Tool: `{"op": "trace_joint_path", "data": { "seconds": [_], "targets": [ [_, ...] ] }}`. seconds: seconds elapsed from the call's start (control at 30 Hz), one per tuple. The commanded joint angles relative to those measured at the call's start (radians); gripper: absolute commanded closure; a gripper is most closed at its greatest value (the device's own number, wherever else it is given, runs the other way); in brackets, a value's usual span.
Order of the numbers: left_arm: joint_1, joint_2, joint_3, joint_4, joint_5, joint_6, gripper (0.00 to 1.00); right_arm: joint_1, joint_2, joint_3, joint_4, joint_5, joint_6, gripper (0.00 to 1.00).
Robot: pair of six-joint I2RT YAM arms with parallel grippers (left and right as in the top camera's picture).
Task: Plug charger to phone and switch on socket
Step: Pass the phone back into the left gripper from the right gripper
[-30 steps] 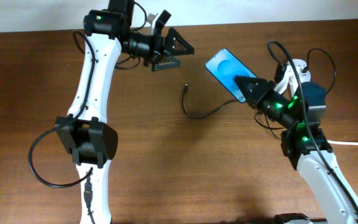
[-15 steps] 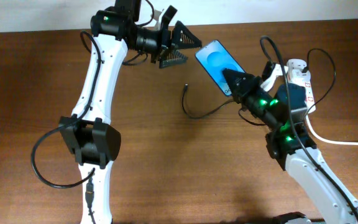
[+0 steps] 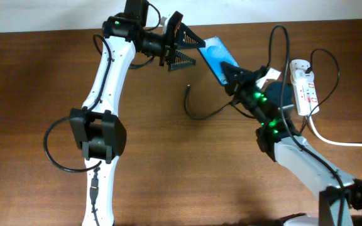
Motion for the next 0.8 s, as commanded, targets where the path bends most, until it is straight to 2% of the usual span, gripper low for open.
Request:
{"op": "trace_joint_path", "data": {
  "seconds": [0.0, 0.2, 0.37, 0.63, 0.7, 0.77],
  "targets": [
    [-0.001, -0.006, 0.003, 0.034, -0.030, -0.105, 0.02, 0.064, 0.014, 0.009, 0.019, 0.109, 0.078, 0.96],
    [-0.004, -0.006, 0.003, 0.096, -0.053, -0.171, 0.06, 0.127, 0.015, 0.012, 0.019, 0.238, 0.115, 0.96],
    [-0.005, -0.006, 0.003, 0.095, -0.085, -0.195, 0.14, 0.127, 0.015, 0.013, 0.019, 0.241, 0.122, 0.96],
    [-0.029, -0.006, 0.003, 0.095, -0.168, -0.218, 0.16, 0.129, 0.027, 0.031, 0.018, 0.262, 0.124, 0.96],
    [-0.035, -0.006, 0.003, 0.095, -0.189, -0.220, 0.21, 0.134, 0.042, 0.042, 0.018, 0.262, 0.154, 0.96],
    [-0.037, -0.006, 0.003, 0.095, -0.196, -0.220, 0.21, 0.141, 0.055, 0.047, 0.019, 0.264, 0.183, 0.96]
  ]
}}
